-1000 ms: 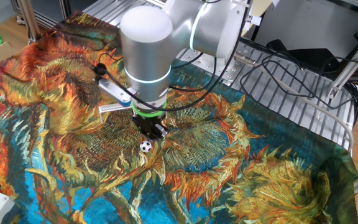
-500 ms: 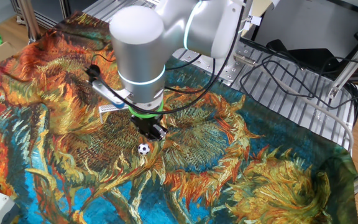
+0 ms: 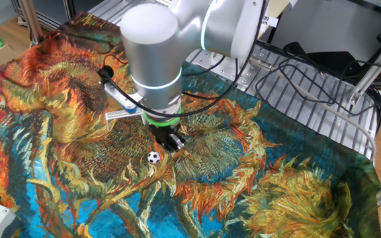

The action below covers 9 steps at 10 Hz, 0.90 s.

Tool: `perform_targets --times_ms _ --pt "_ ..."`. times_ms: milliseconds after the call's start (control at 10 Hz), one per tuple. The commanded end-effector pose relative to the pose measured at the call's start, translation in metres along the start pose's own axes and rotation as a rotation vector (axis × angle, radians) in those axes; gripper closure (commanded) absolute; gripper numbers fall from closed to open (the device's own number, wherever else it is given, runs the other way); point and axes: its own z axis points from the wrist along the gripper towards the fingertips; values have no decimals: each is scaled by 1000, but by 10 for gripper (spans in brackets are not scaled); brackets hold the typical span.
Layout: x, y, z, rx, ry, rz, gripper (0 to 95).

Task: Push the soccer ball into the goal

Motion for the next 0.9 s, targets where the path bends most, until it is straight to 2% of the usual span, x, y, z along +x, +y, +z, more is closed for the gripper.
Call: perform_targets --times_ms 100,200,500,900 --pt "-14 6 5 -6 -7 15 950" --pt "-17 7 6 -9 -10 23 950" --pt "-28 16 4 -61 -9 75 950" --pt "-31 27 -4 -67 -12 96 950"
